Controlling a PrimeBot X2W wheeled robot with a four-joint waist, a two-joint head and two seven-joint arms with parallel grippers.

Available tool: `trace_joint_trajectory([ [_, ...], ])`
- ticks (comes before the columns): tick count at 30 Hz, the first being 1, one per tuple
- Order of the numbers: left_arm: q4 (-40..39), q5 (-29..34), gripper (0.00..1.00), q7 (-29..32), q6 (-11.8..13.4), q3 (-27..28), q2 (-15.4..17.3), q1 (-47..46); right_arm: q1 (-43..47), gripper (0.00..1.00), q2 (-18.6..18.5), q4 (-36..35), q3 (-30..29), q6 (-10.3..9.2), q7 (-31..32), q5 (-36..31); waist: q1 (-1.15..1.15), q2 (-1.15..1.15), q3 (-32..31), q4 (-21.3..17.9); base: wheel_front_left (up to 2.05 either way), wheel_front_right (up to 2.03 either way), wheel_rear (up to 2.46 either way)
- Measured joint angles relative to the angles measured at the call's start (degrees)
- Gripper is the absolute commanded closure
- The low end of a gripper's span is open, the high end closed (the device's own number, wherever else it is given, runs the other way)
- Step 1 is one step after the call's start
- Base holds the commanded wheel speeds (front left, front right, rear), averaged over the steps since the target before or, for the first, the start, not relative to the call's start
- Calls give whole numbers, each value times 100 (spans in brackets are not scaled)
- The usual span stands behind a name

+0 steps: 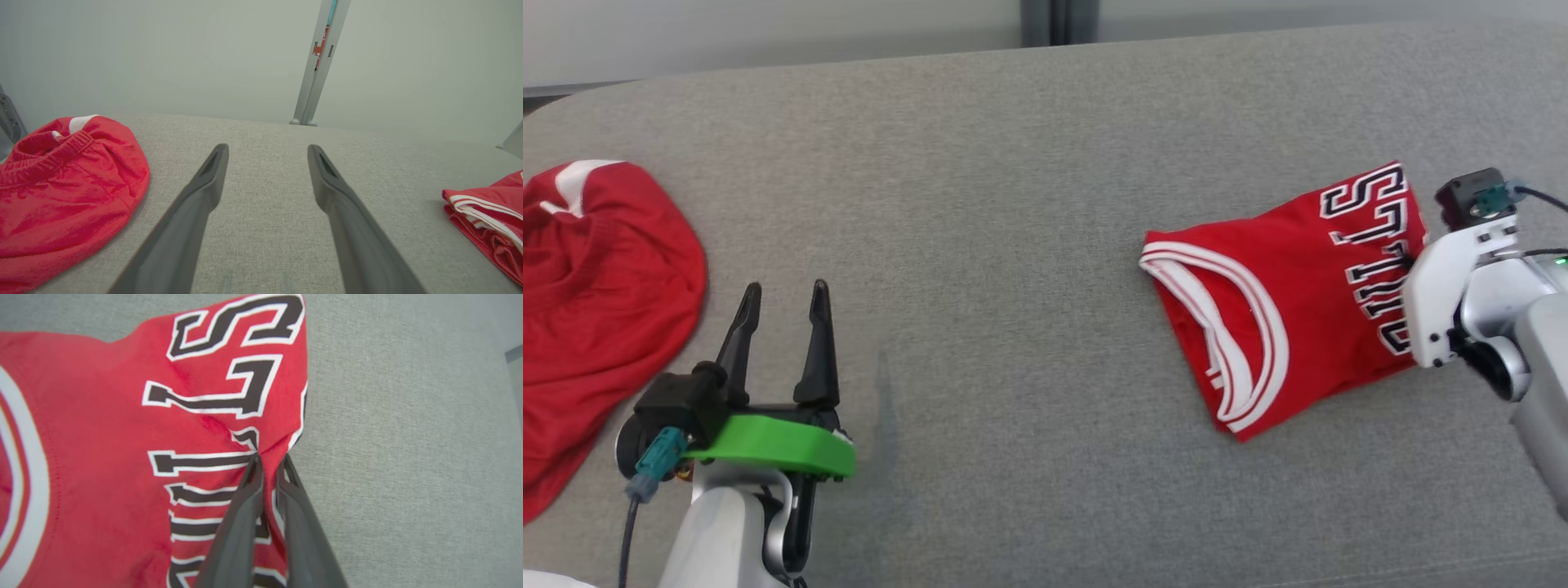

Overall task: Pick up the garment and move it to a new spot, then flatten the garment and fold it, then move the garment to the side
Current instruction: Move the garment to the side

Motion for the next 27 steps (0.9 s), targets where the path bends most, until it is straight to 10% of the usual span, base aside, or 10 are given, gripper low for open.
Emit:
trace_joint_trajectory([
  [10,-316,56,0,-8,0,-116,154,-315,-377,100,-1067,219,-356,0,-812,-357,0,0,413,-569,0,0,0],
  [27,-592,132,0,-8,0,-592,613,-1091,-904,100,-1544,1248,-1310,0,-2074,-1082,0,0,1654,-806,0,0,0],
])
